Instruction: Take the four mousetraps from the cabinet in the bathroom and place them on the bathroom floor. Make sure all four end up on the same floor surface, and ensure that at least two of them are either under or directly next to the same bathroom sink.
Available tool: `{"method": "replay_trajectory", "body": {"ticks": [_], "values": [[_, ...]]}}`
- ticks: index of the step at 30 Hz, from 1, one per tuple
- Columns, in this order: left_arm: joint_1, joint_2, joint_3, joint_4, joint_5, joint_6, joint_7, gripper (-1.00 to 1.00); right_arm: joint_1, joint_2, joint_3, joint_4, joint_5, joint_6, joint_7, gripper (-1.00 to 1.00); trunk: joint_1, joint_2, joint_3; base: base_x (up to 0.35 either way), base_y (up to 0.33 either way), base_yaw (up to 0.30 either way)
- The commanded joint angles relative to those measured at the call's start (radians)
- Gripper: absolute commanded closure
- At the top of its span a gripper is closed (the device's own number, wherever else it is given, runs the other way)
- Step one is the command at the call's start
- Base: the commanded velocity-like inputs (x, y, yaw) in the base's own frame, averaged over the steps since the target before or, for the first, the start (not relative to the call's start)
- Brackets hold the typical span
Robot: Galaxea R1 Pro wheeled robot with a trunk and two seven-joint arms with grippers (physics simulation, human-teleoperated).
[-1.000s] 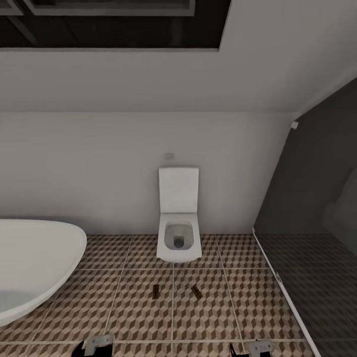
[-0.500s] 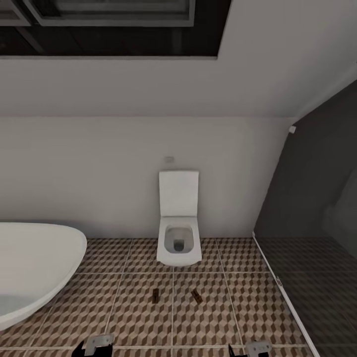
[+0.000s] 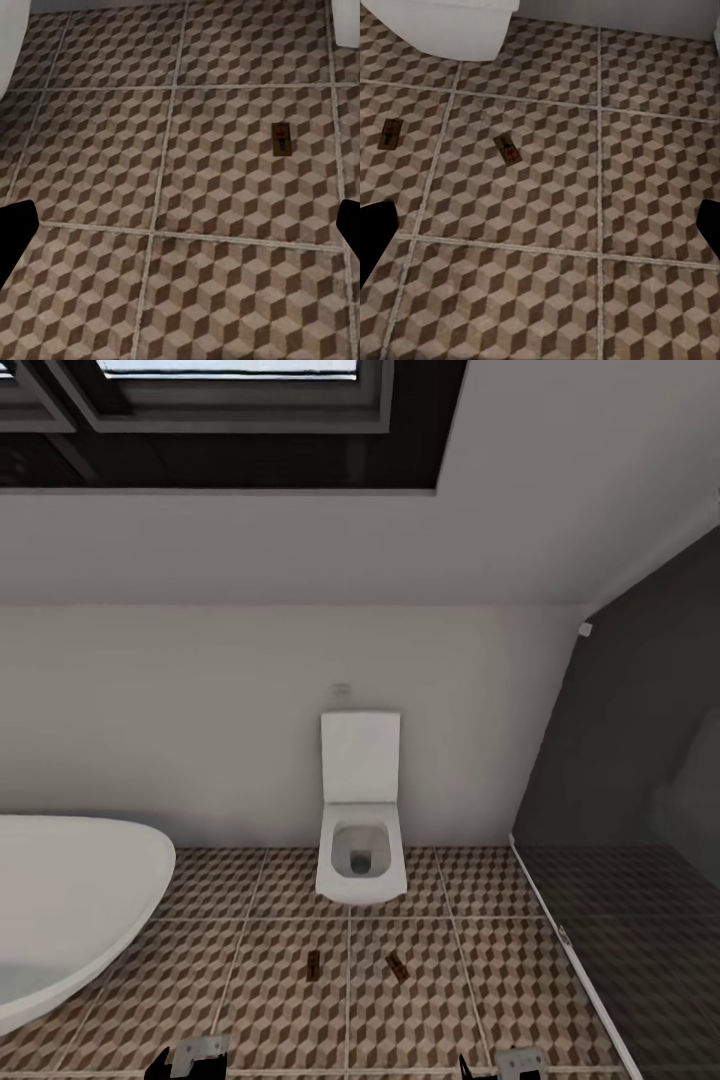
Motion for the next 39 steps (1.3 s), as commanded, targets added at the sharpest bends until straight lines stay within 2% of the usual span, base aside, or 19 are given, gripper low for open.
{"method": "replay_trajectory", "body": {"ticks": [1,12,23,28,33,39], "values": [[-0.001,-0.001,-0.008,0.003,0.004,-0.004,0.003,-1.0,-0.001,0.0,-0.006,0.001,0.01,-0.003,-0.005,-1.0,0.001,-0.002,0.0,0.0,0.0,0.0],[-0.001,-0.001,-0.008,0.003,0.004,-0.004,0.003,-1.0,-0.001,0.0,-0.006,0.001,0.011,-0.003,-0.005,-1.0,0.001,-0.002,0.017,0.0,0.0,0.0],[-0.001,-0.002,-0.008,0.003,0.003,-0.004,0.003,-1.0,-0.001,-0.001,-0.006,0.001,0.011,-0.002,-0.005,-1.0,0.001,-0.002,0.022,0.0,0.0,0.0],[-0.001,-0.012,-0.008,0.003,0.003,-0.004,0.003,-1.0,-0.001,0.0,-0.006,0.001,0.01,0.0,-0.005,-1.0,0.001,-0.002,0.022,0.0,0.0,0.0],[0.0,-0.038,-0.008,0.003,0.004,0.002,0.006,-1.0,-0.001,0.006,-0.006,0.006,0.01,0.004,-0.005,-1.0,0.001,-0.002,0.022,0.0,0.0,0.0],[0.014,-0.05,-0.008,0.003,0.004,0.059,0.009,-1.0,-0.001,0.004,-0.007,0.04,0.01,0.005,-0.006,-1.0,0.001,-0.002,0.022,0.0,0.0,0.0]]}}
